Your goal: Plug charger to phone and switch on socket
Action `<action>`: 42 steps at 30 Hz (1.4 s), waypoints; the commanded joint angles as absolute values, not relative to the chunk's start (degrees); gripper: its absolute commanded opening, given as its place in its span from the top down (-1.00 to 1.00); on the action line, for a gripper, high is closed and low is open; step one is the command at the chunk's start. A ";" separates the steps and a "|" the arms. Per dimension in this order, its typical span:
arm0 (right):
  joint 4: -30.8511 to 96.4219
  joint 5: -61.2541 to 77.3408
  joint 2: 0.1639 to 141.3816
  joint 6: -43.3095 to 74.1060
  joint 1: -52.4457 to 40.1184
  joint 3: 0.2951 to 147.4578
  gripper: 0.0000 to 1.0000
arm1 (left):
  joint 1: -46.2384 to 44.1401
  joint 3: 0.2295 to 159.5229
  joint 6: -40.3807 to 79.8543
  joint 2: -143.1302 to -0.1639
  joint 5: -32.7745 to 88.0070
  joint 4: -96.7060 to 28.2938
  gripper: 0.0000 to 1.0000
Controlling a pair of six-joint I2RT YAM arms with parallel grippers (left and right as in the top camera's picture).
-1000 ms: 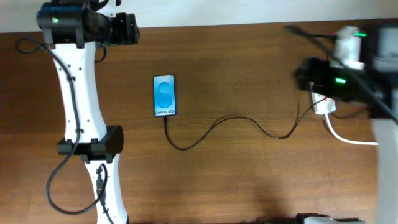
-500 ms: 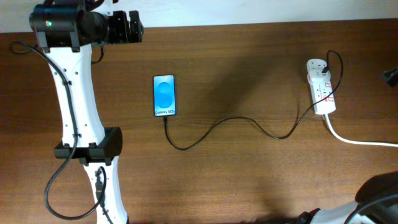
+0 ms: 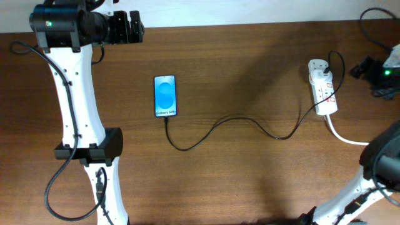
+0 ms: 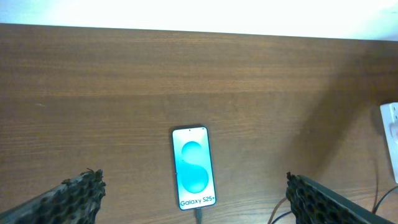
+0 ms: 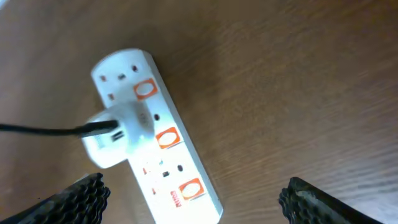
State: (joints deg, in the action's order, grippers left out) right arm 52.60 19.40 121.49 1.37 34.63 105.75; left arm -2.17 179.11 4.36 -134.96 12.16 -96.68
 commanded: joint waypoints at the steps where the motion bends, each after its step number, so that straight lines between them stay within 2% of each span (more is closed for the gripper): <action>1: 52.42 17.28 125.19 0.82 33.58 106.30 -0.87 | -2.07 179.72 4.47 -133.53 12.62 -96.71 -0.99; 14: 50.09 17.30 132.51 0.62 32.21 106.28 -0.86 | -2.09 179.72 4.49 -133.53 12.62 -96.71 -0.99; 42: 44.77 15.79 132.62 6.28 29.91 101.43 -0.86 | -2.09 179.72 4.49 -133.53 12.64 -96.71 -0.99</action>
State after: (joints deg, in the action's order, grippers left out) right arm 43.48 15.86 131.96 5.61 30.92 102.94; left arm -2.17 179.11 4.36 -134.96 12.19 -96.68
